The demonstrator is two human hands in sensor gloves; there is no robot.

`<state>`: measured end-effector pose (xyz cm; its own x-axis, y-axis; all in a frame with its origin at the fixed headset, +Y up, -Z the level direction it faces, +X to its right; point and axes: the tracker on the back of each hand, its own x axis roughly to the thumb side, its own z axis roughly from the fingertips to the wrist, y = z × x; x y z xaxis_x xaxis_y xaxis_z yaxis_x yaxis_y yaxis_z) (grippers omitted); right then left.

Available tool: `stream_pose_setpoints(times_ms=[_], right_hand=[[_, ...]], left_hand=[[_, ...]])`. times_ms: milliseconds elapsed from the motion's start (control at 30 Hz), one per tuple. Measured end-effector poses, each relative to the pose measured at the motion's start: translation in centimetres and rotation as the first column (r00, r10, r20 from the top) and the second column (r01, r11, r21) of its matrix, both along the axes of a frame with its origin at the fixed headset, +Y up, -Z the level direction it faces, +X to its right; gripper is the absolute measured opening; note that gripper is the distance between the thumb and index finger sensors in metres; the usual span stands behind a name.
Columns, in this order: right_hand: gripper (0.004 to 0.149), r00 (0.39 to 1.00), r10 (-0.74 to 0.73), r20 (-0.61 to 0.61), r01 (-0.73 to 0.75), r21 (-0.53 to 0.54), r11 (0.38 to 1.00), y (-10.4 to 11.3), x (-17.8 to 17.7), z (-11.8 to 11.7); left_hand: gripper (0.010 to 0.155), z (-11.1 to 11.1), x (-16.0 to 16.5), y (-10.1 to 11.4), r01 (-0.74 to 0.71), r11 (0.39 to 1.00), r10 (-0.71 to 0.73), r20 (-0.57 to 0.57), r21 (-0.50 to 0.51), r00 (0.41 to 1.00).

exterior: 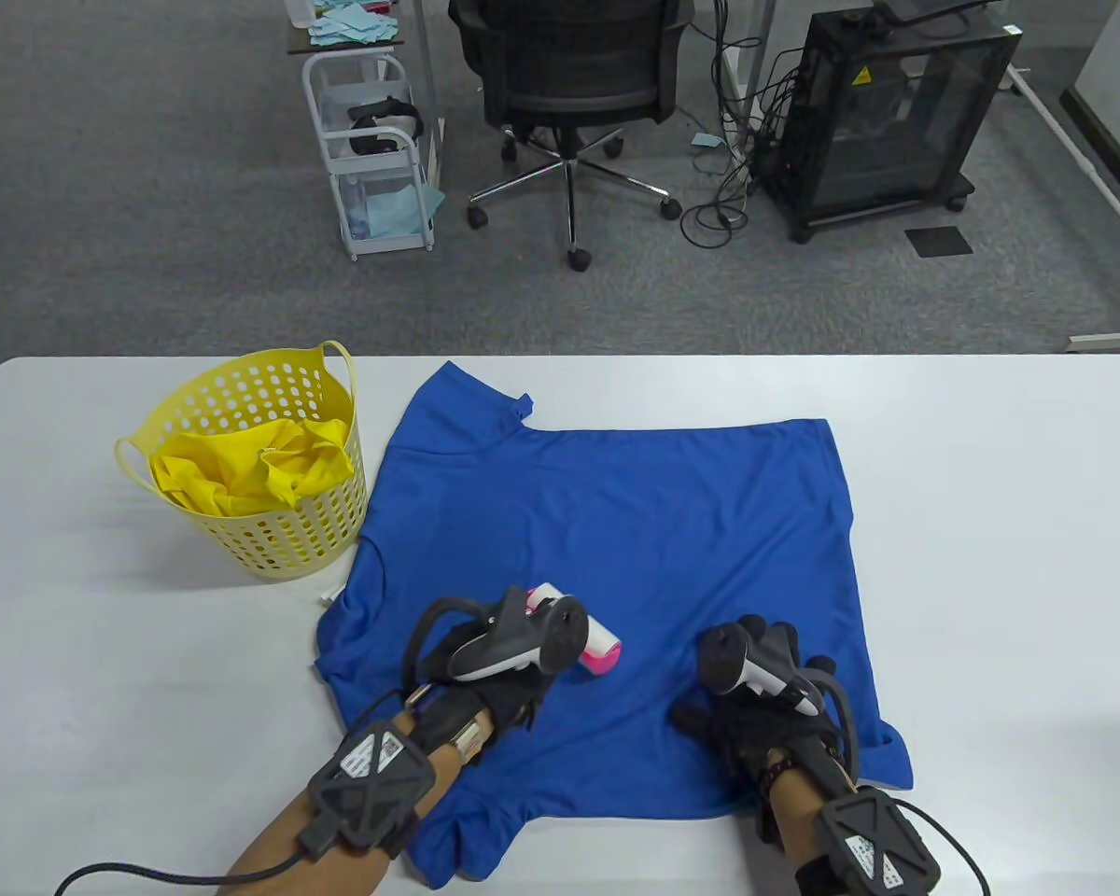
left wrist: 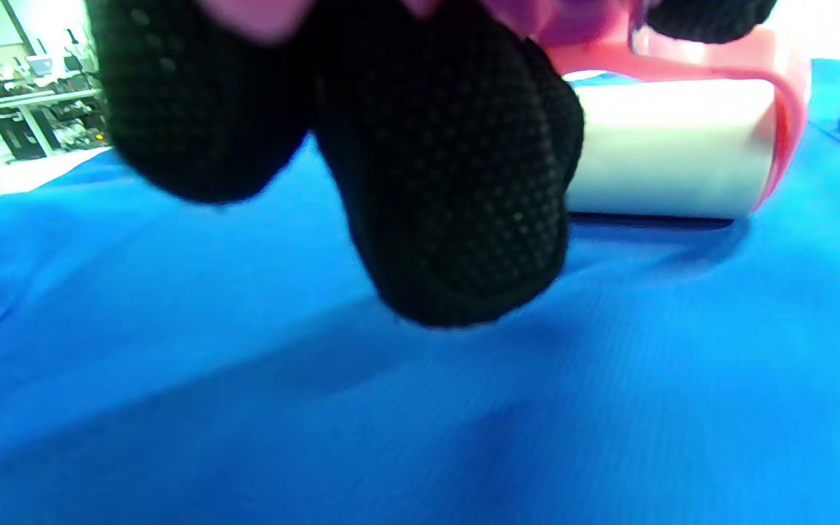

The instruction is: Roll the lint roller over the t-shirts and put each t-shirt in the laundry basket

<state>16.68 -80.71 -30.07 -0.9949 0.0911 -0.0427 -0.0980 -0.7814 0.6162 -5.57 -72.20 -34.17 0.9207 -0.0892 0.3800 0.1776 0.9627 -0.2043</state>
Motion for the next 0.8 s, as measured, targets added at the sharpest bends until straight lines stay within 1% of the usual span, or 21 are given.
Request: stream_pose_setpoints(times_ms=[100, 233, 300, 333, 400, 533, 600, 633, 733, 800], right_hand=[[0.089, 1.0, 0.005, 0.002, -0.005, 0.0, 1.0, 0.0, 0.0, 0.0], [0.089, 1.0, 0.001, 0.002, -0.001, -0.002, 1.0, -0.1, 0.0, 0.0], [0.089, 1.0, -0.002, 0.002, 0.002, -0.003, 1.0, -0.1, 0.0, 0.0], [0.089, 1.0, -0.003, 0.002, 0.003, -0.002, 1.0, -0.1, 0.0, 0.0], [0.089, 1.0, -0.007, -0.001, 0.007, 0.0, 1.0, -0.1, 0.0, 0.0], [0.089, 1.0, -0.008, 0.001, 0.008, 0.0, 1.0, -0.1, 0.0, 0.0], [0.088, 1.0, -0.006, 0.001, 0.006, 0.002, 1.0, -0.1, 0.0, 0.0], [0.089, 1.0, -0.005, 0.001, 0.005, 0.002, 1.0, -0.1, 0.0, 0.0], [0.089, 1.0, -0.005, 0.002, 0.005, 0.004, 1.0, -0.1, 0.0, 0.0], [0.088, 1.0, -0.003, 0.002, 0.003, 0.002, 1.0, -0.1, 0.0, 0.1]], left_hand=[[0.059, -2.2, 2.6, -0.2, -0.008, 1.0, 0.009, -0.034, 0.014, 0.999], [0.059, -5.0, 5.0, -0.4, -0.034, 0.999, 0.037, -0.108, 0.03, 0.993], [0.059, -5.6, 5.8, -0.6, -0.042, 0.999, 0.046, -0.146, 0.03, 0.988], [0.059, -5.6, 6.1, -0.7, -0.047, 0.998, 0.052, -0.156, 0.038, 0.986], [0.06, -5.1, 6.5, -0.9, -0.054, 0.996, 0.063, -0.132, 0.065, 0.989], [0.06, -3.4, 5.4, -0.8, -0.032, 0.998, 0.035, -0.071, 0.045, 0.997], [0.06, -1.6, 3.6, -0.7, -0.035, 0.999, 0.035, -0.021, 0.02, 0.999], [0.06, -1.2, 3.2, -0.7, -0.034, 0.999, 0.034, -0.012, 0.018, 0.999], [0.06, 2.4, -0.5, -0.7, -0.036, 0.999, 0.036, 0.044, -0.007, 0.998], [0.06, 3.9, -2.1, -0.6, -0.04, 0.999, 0.04, 0.054, -0.013, 0.998]])
